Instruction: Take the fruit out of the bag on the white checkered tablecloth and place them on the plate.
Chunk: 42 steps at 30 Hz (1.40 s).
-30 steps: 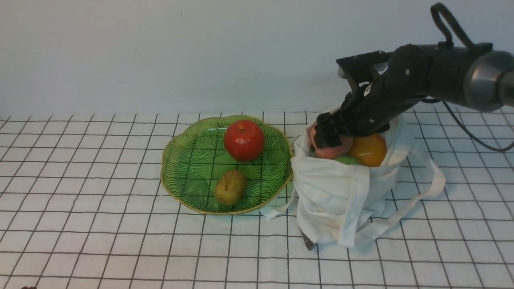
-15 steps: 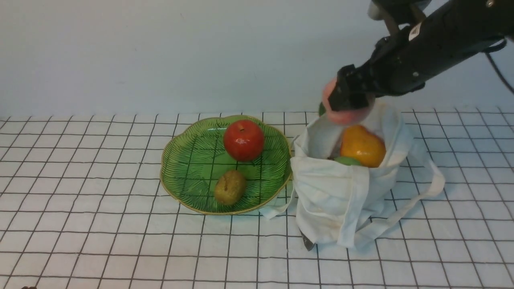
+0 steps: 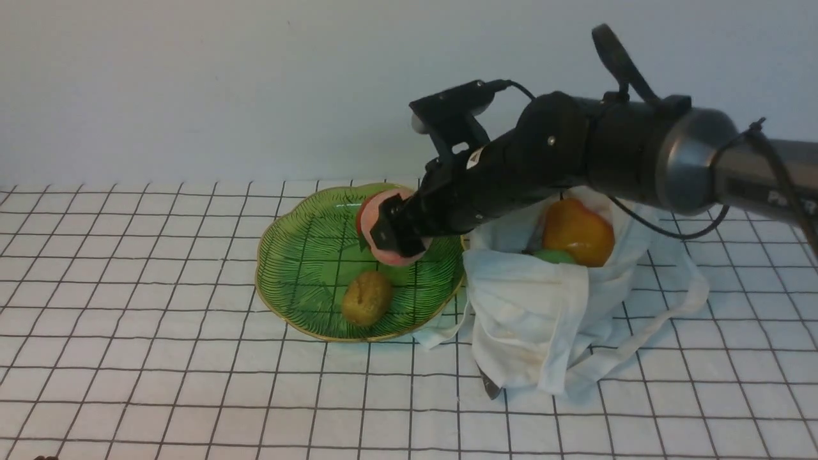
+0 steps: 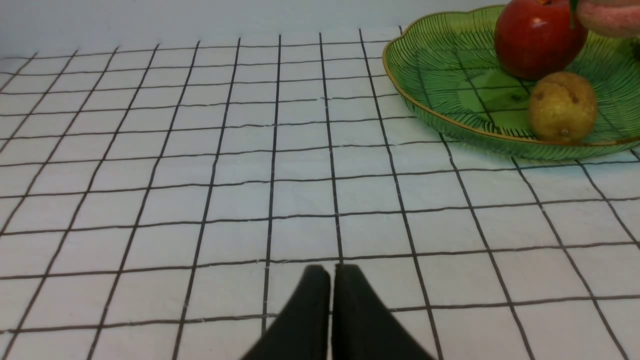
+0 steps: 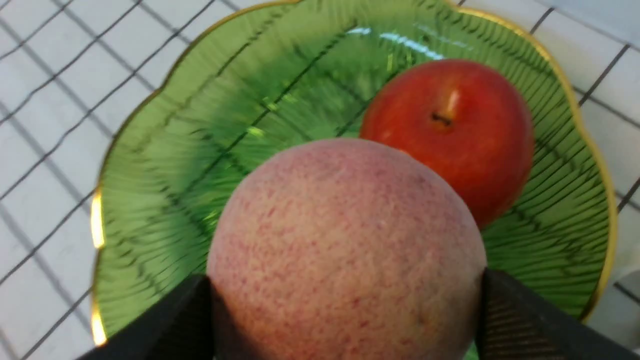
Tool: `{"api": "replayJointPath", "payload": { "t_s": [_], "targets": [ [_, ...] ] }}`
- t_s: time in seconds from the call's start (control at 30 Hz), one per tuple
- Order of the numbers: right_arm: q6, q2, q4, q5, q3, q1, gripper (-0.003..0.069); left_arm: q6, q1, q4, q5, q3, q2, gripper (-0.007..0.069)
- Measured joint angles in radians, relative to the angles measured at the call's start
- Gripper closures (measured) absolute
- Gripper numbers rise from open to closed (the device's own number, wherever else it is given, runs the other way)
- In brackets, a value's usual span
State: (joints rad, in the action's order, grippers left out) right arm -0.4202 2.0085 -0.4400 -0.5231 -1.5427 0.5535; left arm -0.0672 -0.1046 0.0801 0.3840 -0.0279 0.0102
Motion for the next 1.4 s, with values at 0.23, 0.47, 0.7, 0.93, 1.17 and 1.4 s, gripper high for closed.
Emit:
{"api": "replayJointPath", "payload": {
  "t_s": [0.23,0.47,0.7,0.93,1.17,1.4],
  "targets": [
    [-0.004,0.008,0.046,0.033,0.000,0.000,-0.0031,0.000,0.000,0.000,0.000,0.000,0.000,0.0632],
    [-0.004,0.001,0.113,-0.005,0.000,0.000,-0.0032,0.000,0.000,0.000,0.000,0.000,0.000,0.0632],
    [-0.004,-0.112,0.128,-0.067,0.000,0.000,0.0001,0.000,0.000,0.000,0.000,0.000,0.000,0.0632],
    [-0.004,-0.337,0.190,-0.158,0.000,0.000,0.0217,0.000,0.000,0.000,0.000,0.000,0.000,0.0632],
    [-0.003,-0.535,0.285,-0.318,0.000,0.000,0.0519,0.000,0.000,0.000,0.000,0.000,0.000,0.0632],
    [0.063,-0.701,0.309,-0.498,0.000,0.000,0.0669,0.000,0.000,0.000,0.000,0.000,0.000,0.0632]
  ]
}}
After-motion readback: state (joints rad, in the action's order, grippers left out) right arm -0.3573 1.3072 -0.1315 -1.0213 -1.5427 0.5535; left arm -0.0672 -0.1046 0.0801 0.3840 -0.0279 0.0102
